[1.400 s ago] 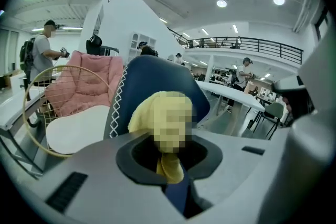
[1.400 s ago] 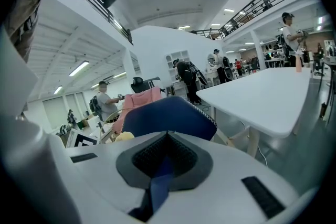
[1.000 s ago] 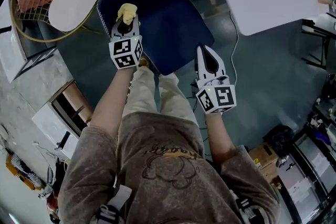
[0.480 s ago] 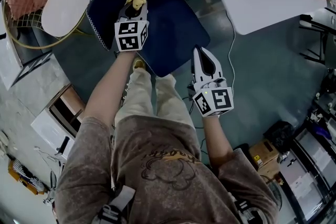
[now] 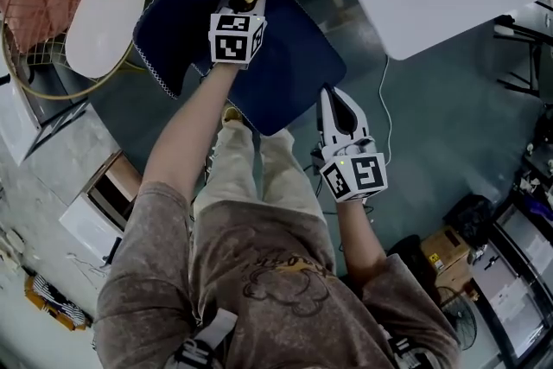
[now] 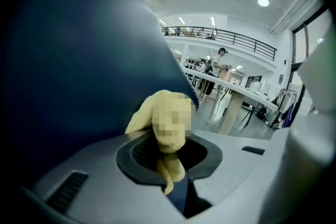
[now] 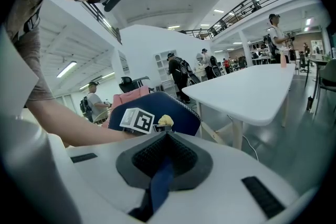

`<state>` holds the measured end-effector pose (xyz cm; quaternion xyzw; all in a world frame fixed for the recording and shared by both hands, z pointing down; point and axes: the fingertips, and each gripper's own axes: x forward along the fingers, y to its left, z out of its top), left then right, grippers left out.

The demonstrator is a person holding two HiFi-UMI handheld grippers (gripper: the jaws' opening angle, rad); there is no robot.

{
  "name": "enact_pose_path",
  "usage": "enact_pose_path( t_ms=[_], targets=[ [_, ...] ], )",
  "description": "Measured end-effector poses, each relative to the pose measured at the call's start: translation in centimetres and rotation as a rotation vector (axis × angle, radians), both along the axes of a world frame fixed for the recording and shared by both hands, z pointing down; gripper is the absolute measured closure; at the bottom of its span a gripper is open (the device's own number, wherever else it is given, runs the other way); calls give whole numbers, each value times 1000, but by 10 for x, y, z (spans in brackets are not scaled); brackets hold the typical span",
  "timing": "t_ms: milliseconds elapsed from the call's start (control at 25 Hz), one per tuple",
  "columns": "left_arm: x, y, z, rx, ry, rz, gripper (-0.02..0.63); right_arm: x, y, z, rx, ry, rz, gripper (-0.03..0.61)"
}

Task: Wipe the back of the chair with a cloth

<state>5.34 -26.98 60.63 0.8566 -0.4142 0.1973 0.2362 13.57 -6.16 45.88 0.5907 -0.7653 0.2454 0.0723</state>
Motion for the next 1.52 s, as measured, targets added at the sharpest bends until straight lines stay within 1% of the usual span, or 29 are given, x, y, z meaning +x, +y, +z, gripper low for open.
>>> enact_pose_path(
  t_ms=[120, 200, 280, 440, 520, 600, 680, 800, 880, 1000, 1120, 1240, 1520],
  targets=[
    [25, -8, 4, 3, 10, 53, 546, 3, 2, 0, -2, -2, 17, 554],
    [37, -13, 6, 5, 24, 68, 546, 4, 5, 2, -5, 1, 15, 554],
    [52, -15, 7, -2, 46, 84, 546, 8, 8, 6, -11, 5, 12, 554],
    [89, -13, 1, -17, 92, 158, 546, 13, 13, 14, -25, 8, 15, 554],
    [100, -8, -4, -26, 129, 163, 546, 16, 14, 18, -31, 10, 11, 554],
    [101, 1, -7, -25, 166, 163, 546, 18, 12, 21, -31, 8, 10, 554],
    [93, 16, -6, -18, 178, 164, 546, 18, 9, 25, -26, 3, 8, 554],
    [75, 47, 4, -19, 169, 162, 546, 19, 7, 32, -24, -3, 1, 554],
    [56, 68, 11, -11, 163, 141, 546, 16, 8, 38, -27, -7, -12, 554],
    [22, 93, 16, 13, 134, 91, 546, 7, 6, 46, -27, -15, -35, 554],
    [-11, 115, 20, 17, 114, 26, 546, -1, 4, 56, -30, -19, -59, 554],
    [-43, 134, 29, 11, 100, -49, 546, -9, 2, 65, -33, -28, -75, 554],
    [-108, 171, 56, -22, 28, -209, 546, -31, -2, 74, -34, -33, -126, 554]
  ],
)
